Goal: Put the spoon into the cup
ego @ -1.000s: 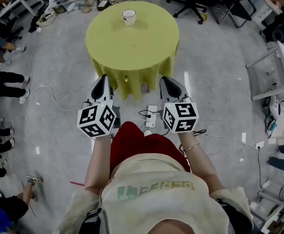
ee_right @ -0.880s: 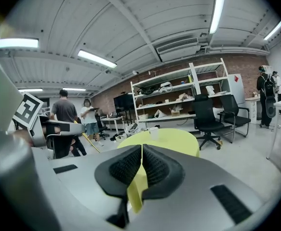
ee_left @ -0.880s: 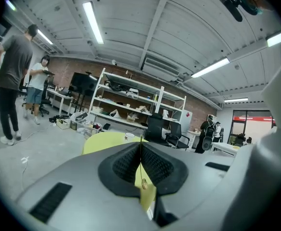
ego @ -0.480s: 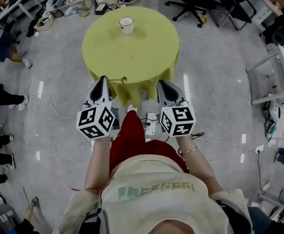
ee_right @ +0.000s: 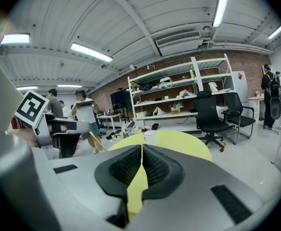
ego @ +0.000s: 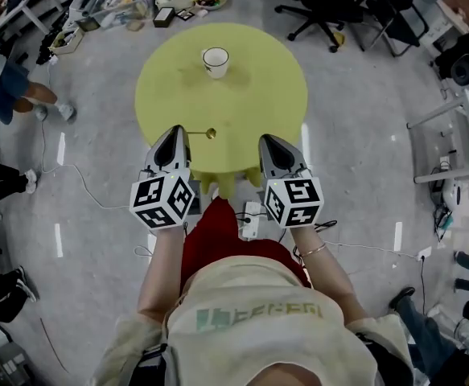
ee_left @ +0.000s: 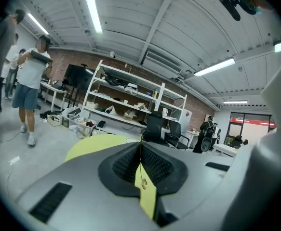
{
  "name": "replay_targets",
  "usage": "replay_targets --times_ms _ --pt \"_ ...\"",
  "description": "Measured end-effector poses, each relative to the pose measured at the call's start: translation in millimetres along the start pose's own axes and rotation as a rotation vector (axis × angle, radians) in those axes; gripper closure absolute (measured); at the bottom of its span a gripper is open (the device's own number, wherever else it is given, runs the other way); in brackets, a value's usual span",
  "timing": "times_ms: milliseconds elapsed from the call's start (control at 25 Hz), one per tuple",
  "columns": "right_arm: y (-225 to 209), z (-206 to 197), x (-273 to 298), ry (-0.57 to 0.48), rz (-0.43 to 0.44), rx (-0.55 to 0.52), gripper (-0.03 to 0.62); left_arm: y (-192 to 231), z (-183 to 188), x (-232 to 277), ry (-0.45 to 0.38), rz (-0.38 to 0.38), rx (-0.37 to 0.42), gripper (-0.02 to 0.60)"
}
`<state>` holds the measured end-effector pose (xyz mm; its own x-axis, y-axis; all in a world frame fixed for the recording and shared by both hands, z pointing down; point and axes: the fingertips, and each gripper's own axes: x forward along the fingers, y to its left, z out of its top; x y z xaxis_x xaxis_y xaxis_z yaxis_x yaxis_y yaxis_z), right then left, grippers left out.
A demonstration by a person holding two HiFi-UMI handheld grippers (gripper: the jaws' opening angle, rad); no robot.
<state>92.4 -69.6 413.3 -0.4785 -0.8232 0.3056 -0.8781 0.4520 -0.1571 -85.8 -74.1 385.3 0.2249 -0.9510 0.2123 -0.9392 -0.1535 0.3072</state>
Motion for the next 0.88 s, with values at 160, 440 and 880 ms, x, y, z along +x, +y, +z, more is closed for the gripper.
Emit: replay_targets --times_ms 160,440,880 --pt "0.1 14.0 43.4 0.006 -0.009 0.002 0.557 20.0 14.8 38.4 0.013 -0.021 -0.001 0.557" --pt "-9.2 40.3 102.3 0.020 -0.035 0.012 0.557 40.9 42.4 105.1 0.041 -0.067 0.005 0.557" --pt "-17.7 59.3 181.9 0.060 -0.066 0.021 0.557 72.1 70.7 193.9 0.067 -0.126 0.014 0.557"
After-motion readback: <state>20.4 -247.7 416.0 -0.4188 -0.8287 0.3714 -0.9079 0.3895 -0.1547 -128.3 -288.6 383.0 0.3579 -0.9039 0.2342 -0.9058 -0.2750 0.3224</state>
